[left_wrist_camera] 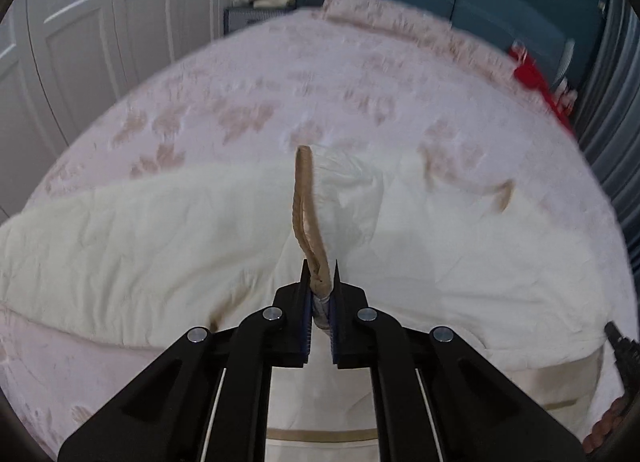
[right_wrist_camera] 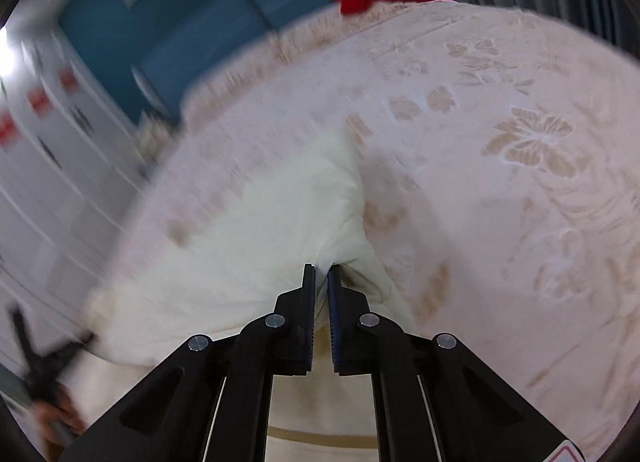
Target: Fold large clothes
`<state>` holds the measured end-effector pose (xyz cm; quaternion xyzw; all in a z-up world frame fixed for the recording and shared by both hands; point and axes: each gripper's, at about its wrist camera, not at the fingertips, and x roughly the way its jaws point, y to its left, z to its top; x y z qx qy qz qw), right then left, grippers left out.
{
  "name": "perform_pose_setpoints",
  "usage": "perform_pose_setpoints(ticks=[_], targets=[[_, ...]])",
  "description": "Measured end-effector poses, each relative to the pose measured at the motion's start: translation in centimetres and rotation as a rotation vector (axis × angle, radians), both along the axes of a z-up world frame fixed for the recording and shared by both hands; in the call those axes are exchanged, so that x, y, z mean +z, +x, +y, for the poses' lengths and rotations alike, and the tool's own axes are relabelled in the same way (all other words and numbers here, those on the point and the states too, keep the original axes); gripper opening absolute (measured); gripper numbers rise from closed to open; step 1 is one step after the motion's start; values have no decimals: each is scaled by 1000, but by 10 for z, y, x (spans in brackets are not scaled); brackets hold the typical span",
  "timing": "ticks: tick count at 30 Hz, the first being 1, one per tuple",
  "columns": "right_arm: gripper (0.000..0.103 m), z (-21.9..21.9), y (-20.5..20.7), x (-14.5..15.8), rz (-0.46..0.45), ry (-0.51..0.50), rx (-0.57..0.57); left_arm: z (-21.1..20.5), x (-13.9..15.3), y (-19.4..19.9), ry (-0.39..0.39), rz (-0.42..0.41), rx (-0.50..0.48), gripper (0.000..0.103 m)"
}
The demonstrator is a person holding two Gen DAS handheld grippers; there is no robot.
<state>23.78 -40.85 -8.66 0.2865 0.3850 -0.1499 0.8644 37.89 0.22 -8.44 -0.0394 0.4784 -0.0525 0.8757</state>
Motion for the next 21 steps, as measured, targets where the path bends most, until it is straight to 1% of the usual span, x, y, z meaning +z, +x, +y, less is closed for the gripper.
perform_pose_setpoints(ticks=[1, 2, 4, 7, 10, 12, 15, 16, 17, 19, 20, 21], targets=[[5, 0, 6, -17, 71, -3, -1, -3, -19, 0, 28, 38, -1, 6], [5, -2, 5, -28, 104, 4, -3, -5, -36, -1, 49, 71, -2, 6], [4, -3, 6, -48, 155, -6, -4, -7, -58, -5, 65, 104, -4, 6], [4, 4, 8, -63, 186, -45, 17, -11, -67, -10, 99, 80, -11, 6], [4, 14, 11, -67, 204, -111, 33, -16, -70, -9, 131, 63, -20, 7], [4, 20, 11, -68, 211, -164, 44, -21, -73, -11, 170, 38, -32, 7], [6, 27, 5, -55, 224, -193, 37, -25, -77, -17, 207, 9, -39, 7], [9, 29, 3, -45, 224, -206, 22, -26, -76, -18, 206, 8, -38, 7], [10, 35, -2, -30, 201, -231, 8, -25, -76, -18, 200, 10, -36, 7], [10, 51, -14, 2, 110, -248, 23, -23, -76, -18, 182, 11, -34, 7], [10, 68, -14, 17, 65, -232, 63, -23, -76, -18, 178, 8, -33, 7], [10, 82, -10, 22, 55, -216, 104, -22, -76, -19, 174, 3, -32, 7]])
